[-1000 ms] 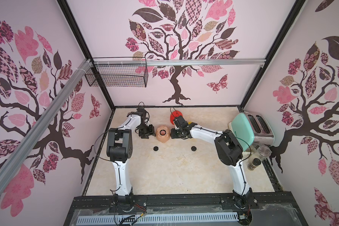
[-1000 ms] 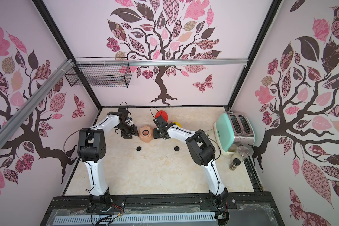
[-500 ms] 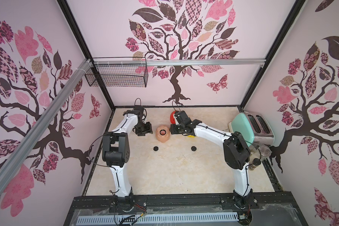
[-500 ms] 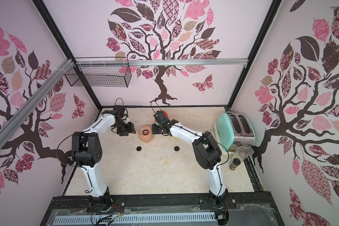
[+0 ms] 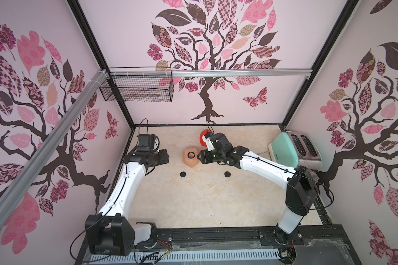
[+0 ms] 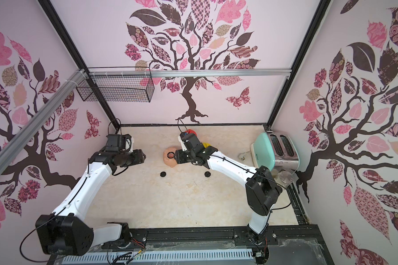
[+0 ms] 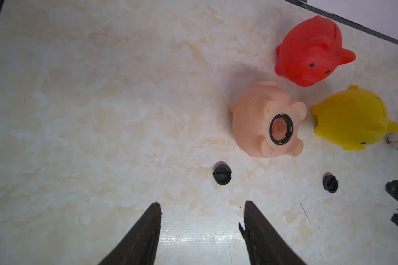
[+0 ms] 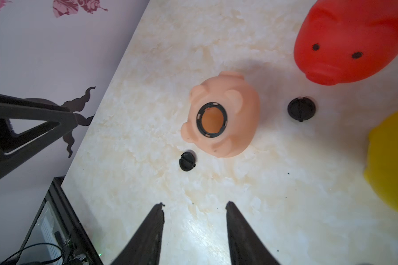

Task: Close piggy banks
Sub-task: Move the knob to the center of the board.

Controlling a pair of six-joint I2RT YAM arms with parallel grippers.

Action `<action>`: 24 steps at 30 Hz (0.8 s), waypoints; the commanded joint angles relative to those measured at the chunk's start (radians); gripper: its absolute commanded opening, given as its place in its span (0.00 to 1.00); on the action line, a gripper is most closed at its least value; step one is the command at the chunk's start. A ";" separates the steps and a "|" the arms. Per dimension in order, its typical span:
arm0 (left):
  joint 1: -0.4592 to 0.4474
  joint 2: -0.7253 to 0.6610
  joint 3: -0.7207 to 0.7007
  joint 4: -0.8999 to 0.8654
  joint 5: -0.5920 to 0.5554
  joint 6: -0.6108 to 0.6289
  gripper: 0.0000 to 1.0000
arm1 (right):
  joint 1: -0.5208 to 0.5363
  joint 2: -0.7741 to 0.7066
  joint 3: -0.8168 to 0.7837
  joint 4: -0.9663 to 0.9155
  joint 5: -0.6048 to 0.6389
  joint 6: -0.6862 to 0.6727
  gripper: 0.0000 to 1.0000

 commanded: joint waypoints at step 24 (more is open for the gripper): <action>-0.028 -0.323 -0.094 0.143 -0.378 -0.006 0.68 | 0.210 0.325 0.184 -0.035 0.027 -0.170 0.35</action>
